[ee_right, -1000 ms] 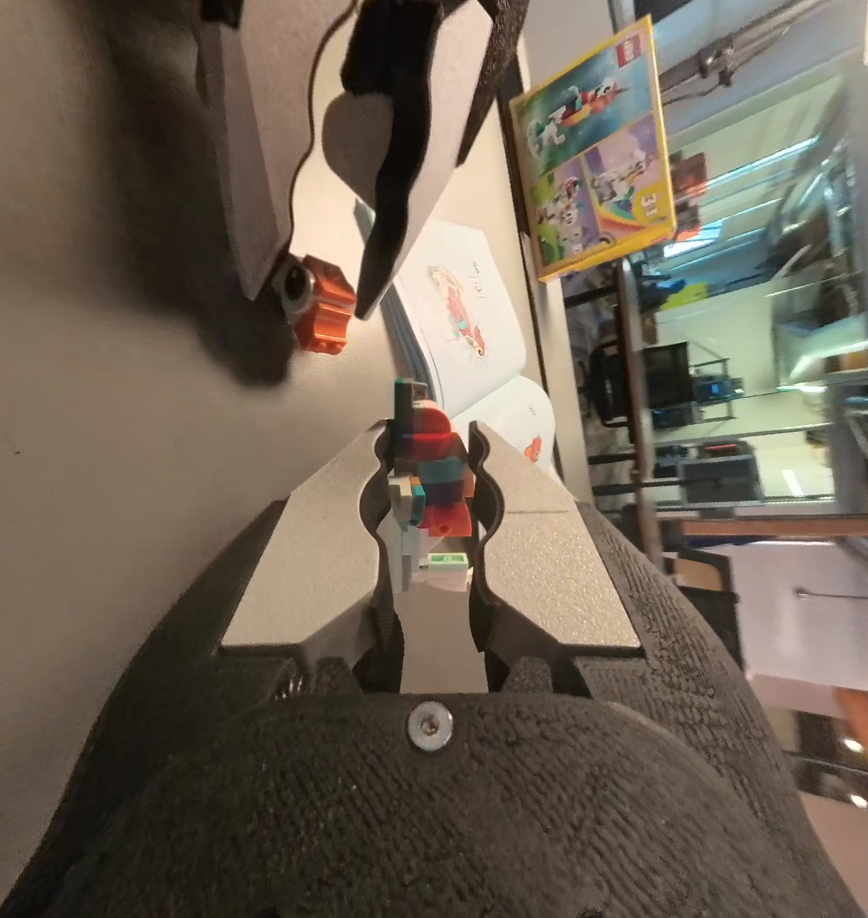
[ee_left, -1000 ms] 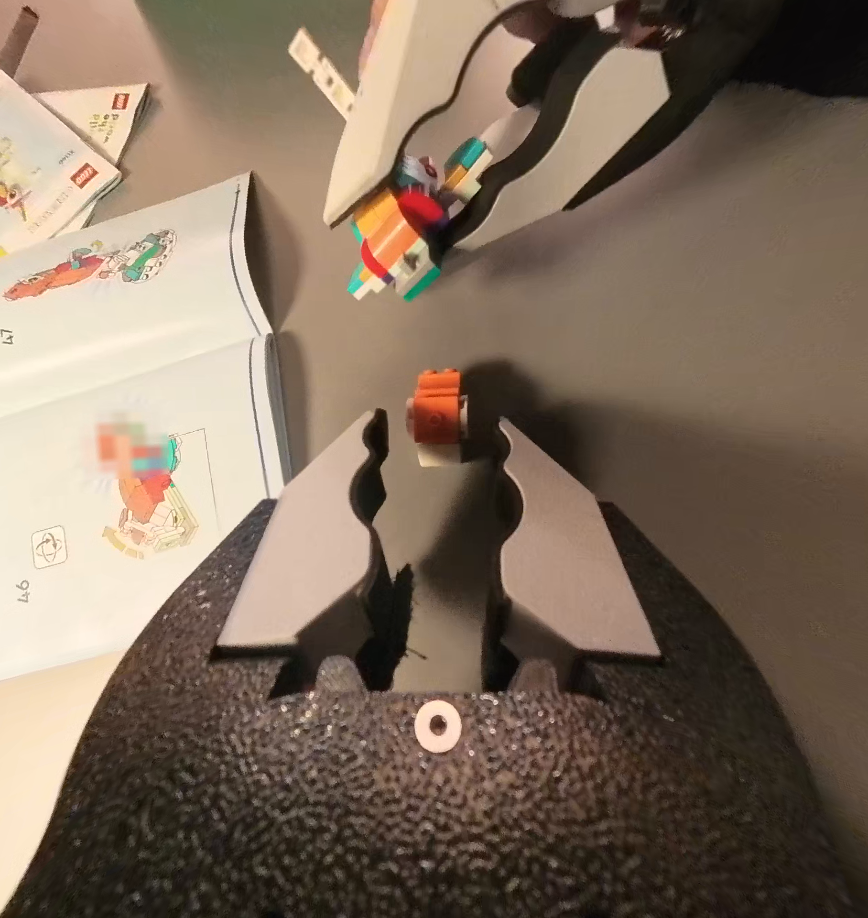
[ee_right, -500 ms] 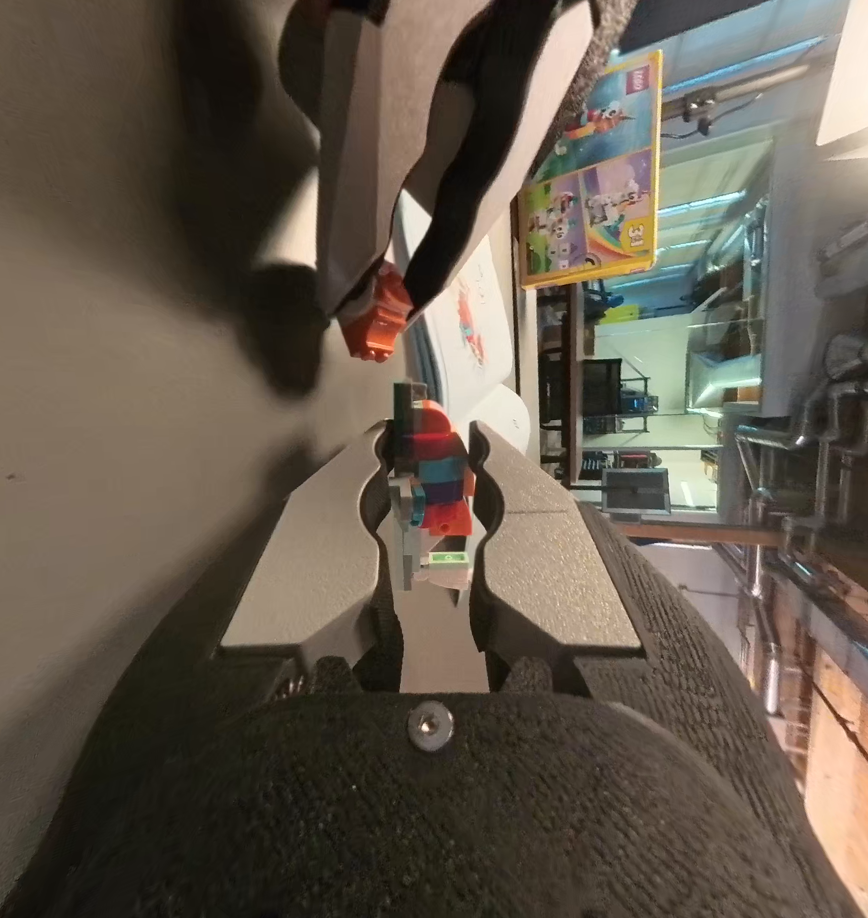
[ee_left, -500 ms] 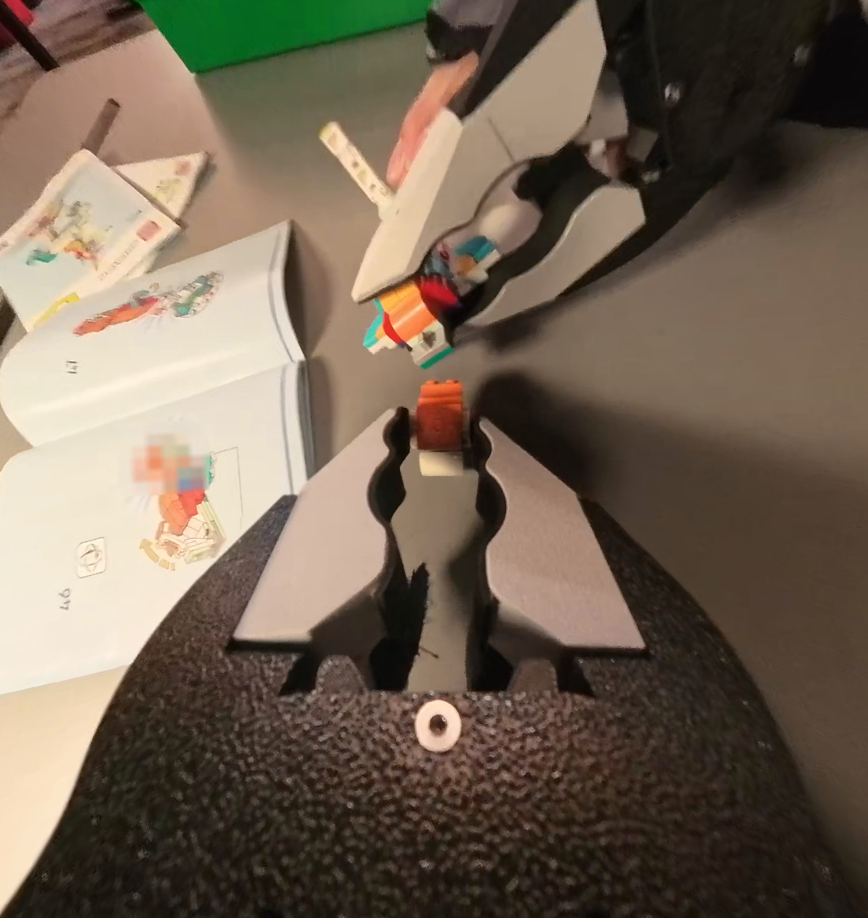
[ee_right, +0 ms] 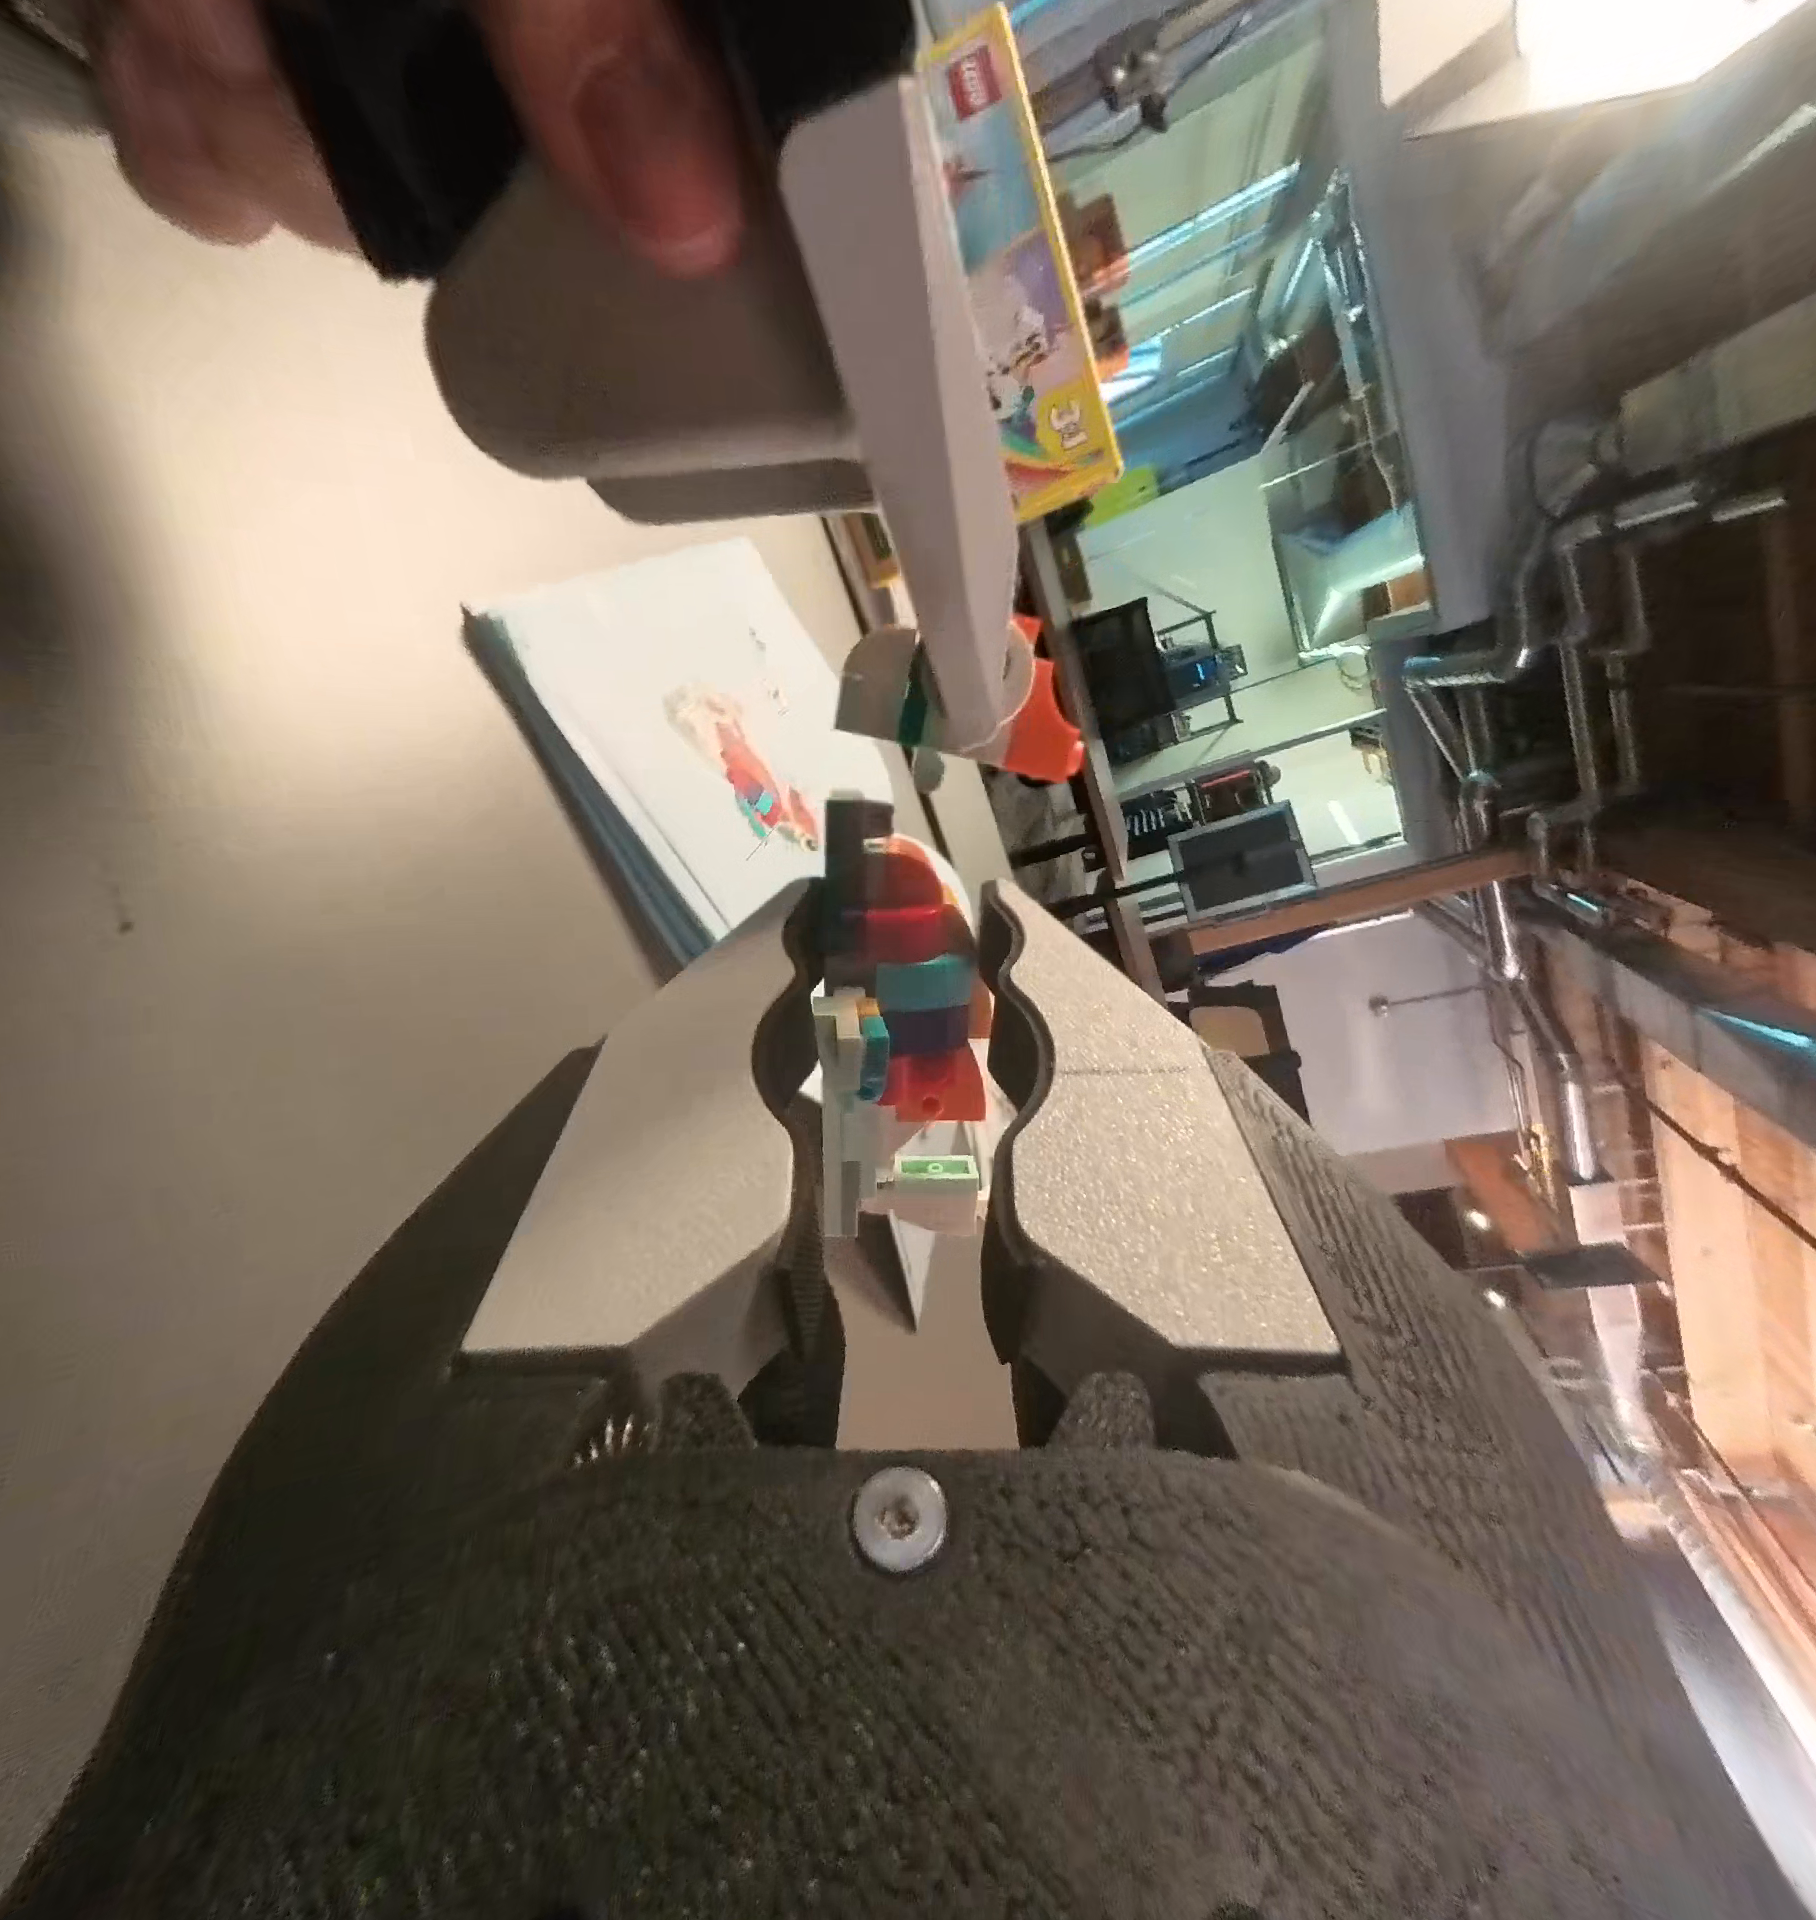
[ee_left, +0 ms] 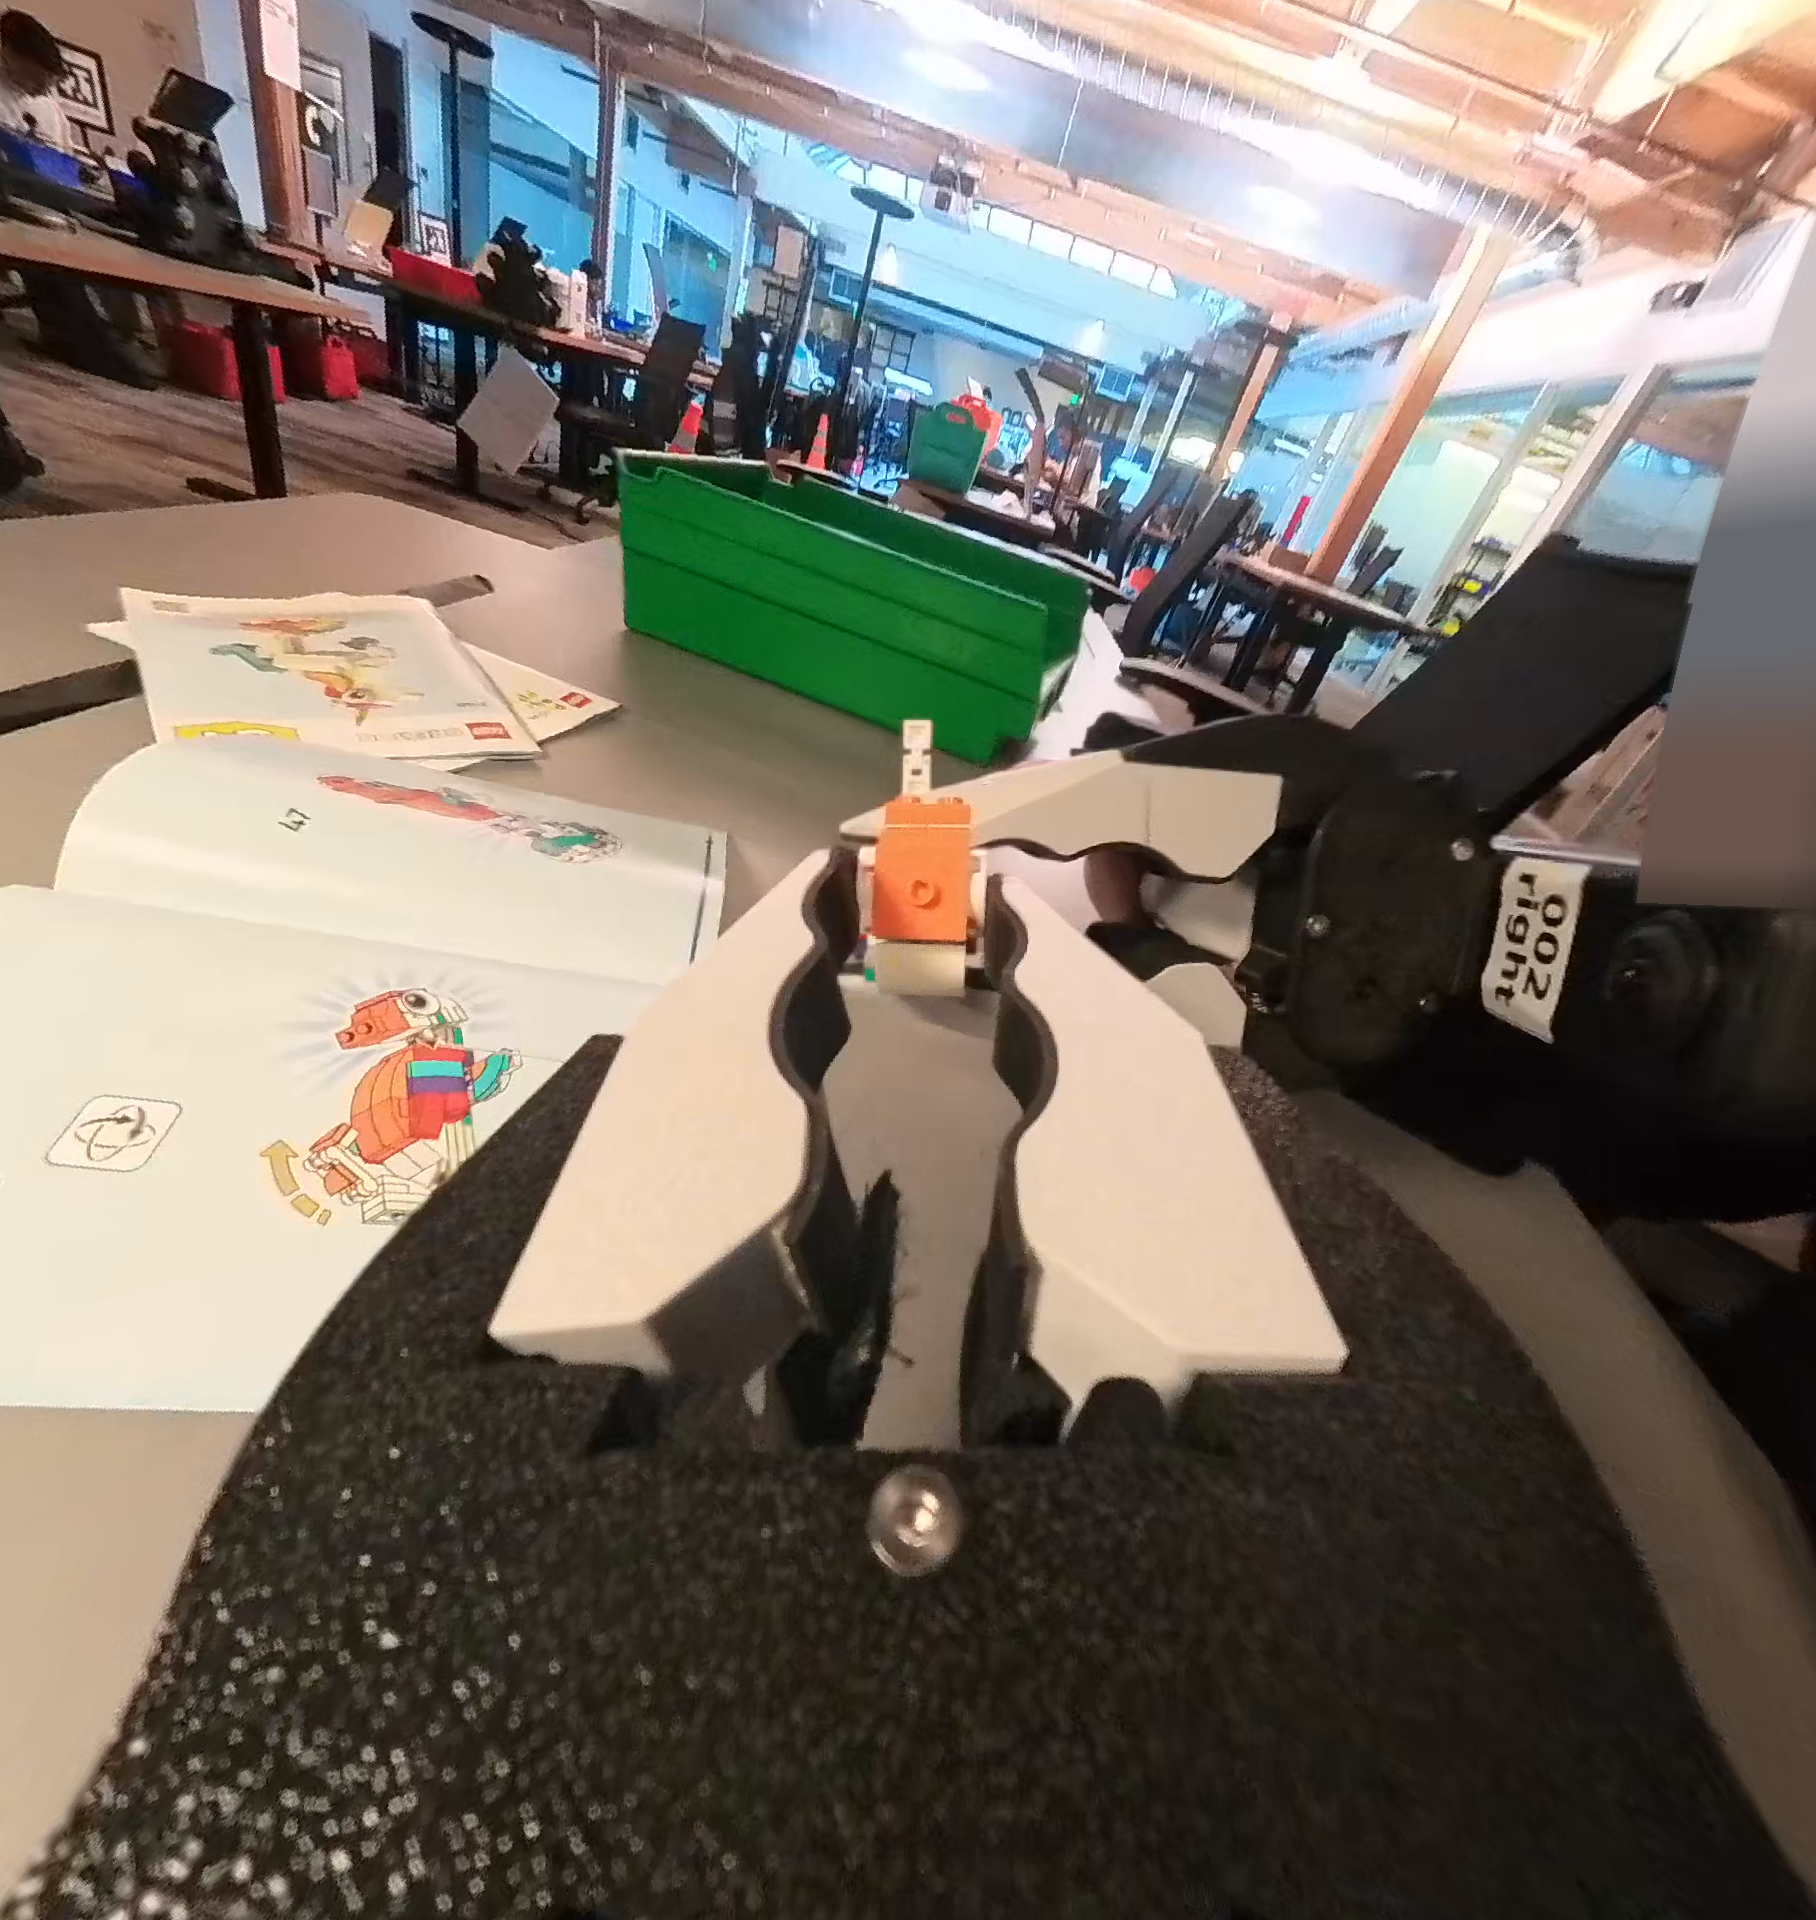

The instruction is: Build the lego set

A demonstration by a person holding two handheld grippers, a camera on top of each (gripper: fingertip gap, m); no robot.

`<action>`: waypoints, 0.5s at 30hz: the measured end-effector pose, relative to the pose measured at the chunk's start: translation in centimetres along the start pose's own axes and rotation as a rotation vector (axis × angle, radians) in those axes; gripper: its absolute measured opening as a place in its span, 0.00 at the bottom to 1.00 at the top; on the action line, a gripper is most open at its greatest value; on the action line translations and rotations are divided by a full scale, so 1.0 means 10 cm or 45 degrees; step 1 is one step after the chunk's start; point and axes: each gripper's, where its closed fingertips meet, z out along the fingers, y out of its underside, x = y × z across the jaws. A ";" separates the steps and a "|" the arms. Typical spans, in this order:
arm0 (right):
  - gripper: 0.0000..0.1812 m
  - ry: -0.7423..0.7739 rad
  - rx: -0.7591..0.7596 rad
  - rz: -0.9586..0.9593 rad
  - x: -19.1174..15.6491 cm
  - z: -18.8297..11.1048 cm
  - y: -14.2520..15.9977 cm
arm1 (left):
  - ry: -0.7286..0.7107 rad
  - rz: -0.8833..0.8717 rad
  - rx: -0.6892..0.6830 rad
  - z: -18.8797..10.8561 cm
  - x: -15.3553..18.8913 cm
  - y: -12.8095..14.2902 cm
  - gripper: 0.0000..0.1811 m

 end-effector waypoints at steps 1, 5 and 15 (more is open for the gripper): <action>0.15 0.016 -0.011 -0.004 0.02 0.00 0.00 | 0.013 -0.021 0.010 -0.01 0.00 -0.01 0.12; 0.15 0.044 -0.037 -0.002 0.09 0.00 0.05 | -0.015 0.025 0.015 -0.05 -0.05 0.00 0.12; 0.15 0.060 0.019 -0.112 0.01 -0.01 -0.03 | 0.014 0.124 0.009 -0.03 0.03 0.04 0.12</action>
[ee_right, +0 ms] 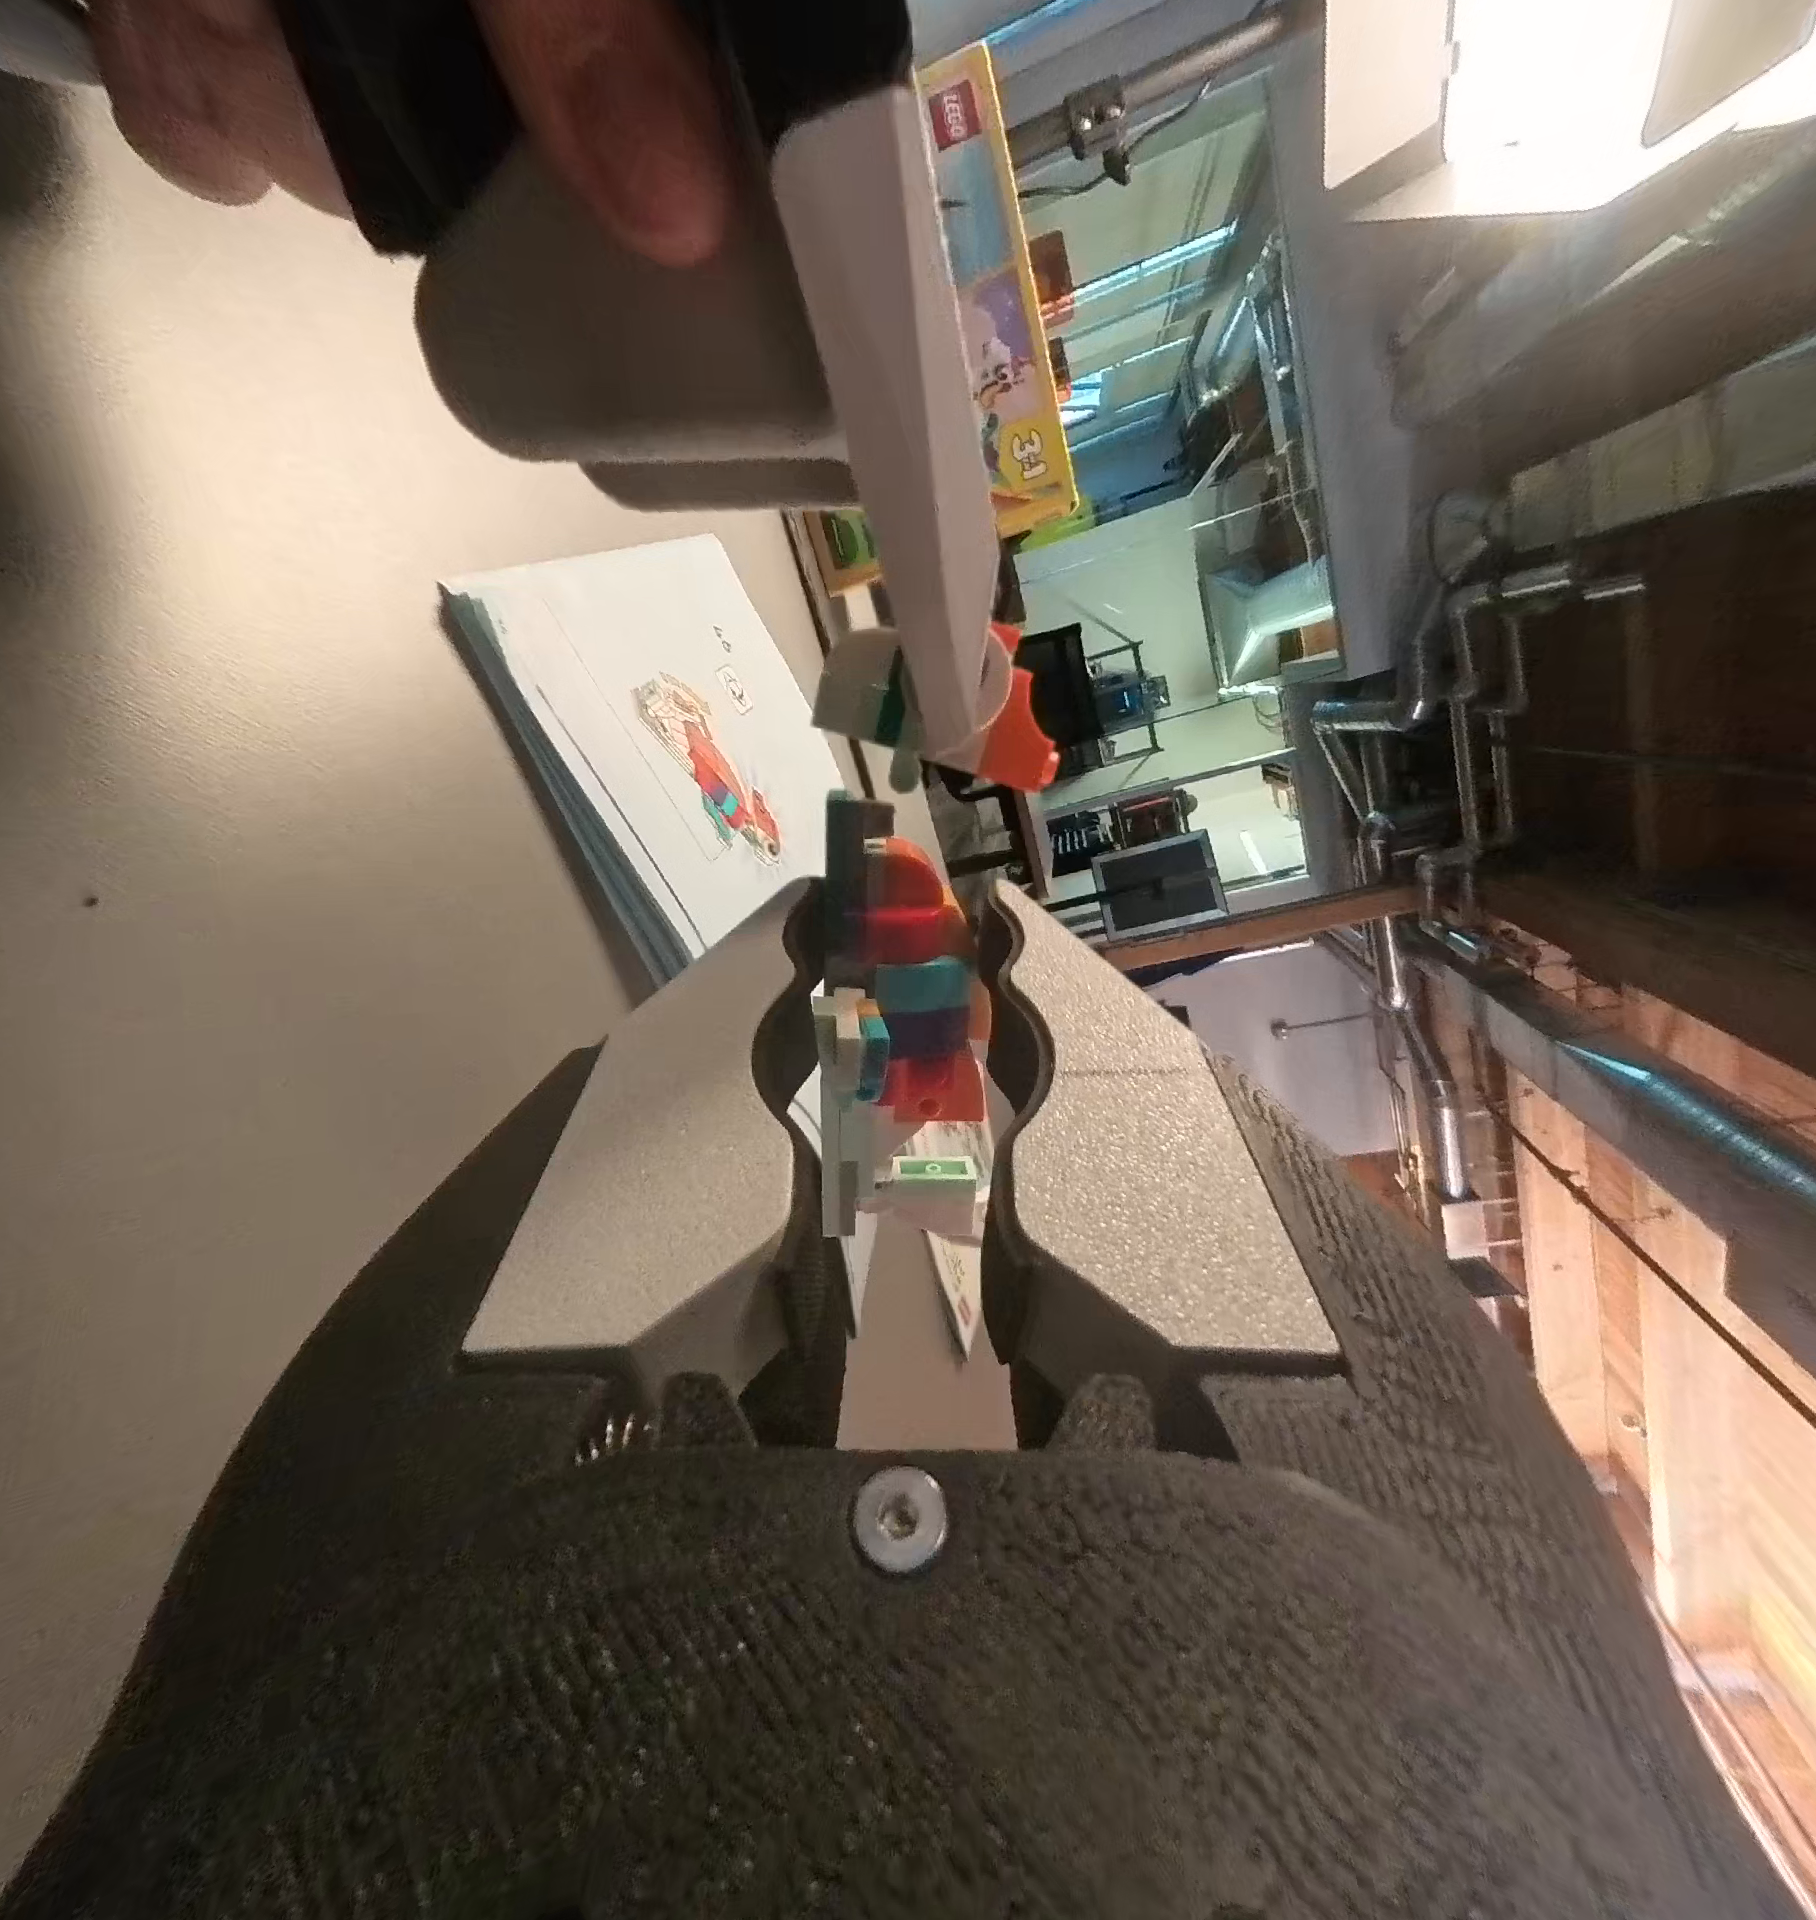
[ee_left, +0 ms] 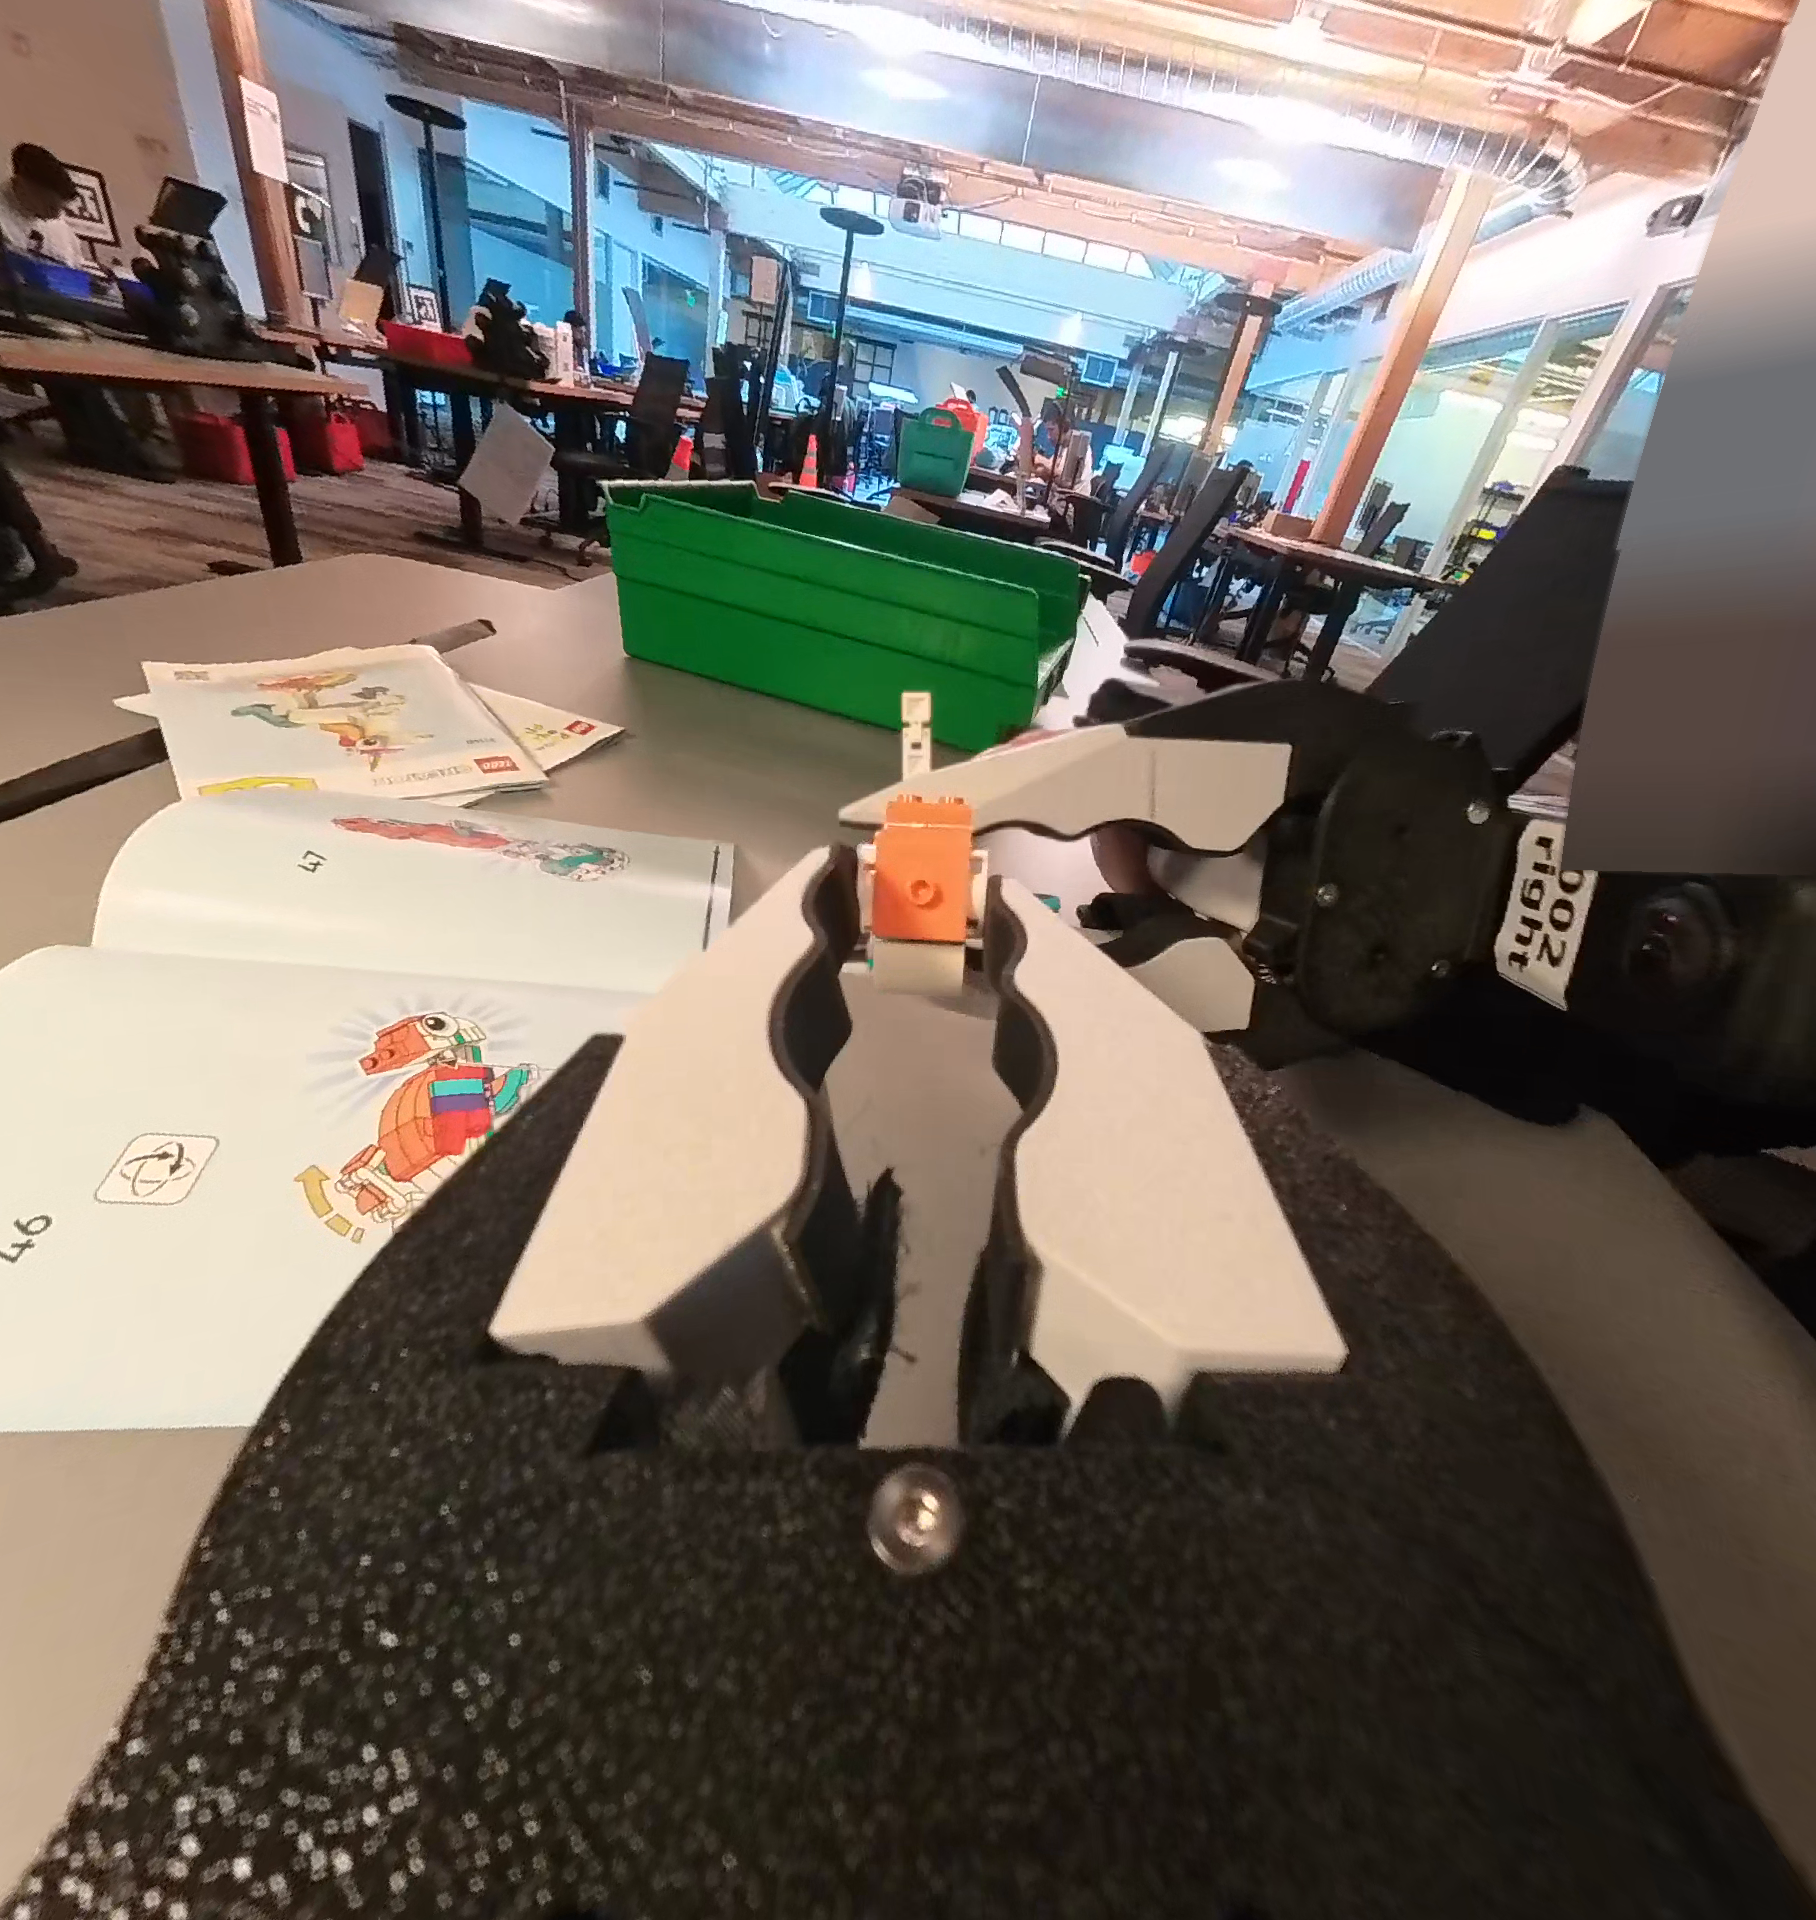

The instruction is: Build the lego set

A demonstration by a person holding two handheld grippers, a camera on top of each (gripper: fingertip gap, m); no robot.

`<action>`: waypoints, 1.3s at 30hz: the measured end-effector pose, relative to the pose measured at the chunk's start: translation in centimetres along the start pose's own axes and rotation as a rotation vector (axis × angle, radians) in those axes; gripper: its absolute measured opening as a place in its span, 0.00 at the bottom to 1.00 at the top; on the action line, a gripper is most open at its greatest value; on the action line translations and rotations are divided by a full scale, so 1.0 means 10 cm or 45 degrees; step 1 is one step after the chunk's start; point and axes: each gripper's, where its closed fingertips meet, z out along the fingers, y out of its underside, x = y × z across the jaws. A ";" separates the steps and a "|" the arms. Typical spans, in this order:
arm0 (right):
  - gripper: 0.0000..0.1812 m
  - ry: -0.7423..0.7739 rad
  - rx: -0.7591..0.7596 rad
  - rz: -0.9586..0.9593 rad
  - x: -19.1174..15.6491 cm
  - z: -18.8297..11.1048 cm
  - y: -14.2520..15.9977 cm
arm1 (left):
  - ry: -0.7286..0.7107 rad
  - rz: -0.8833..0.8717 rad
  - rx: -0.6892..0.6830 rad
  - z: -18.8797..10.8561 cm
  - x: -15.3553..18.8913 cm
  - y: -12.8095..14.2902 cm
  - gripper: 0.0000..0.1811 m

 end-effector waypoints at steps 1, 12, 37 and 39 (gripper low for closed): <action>0.15 -0.003 0.004 0.001 -0.01 0.00 -0.01 | 0.003 0.005 -0.003 0.00 0.01 0.00 0.12; 0.15 0.031 0.035 -0.033 -0.03 -0.02 -0.04 | 0.003 0.023 -0.028 -0.01 0.00 0.03 0.12; 0.15 -0.113 0.173 -0.336 -0.34 -0.11 -0.09 | 0.110 0.025 -0.395 -0.06 0.07 0.41 0.12; 0.15 -0.139 0.179 -0.353 -0.39 -0.11 -0.08 | 0.107 0.017 -0.453 -0.08 0.06 0.47 0.12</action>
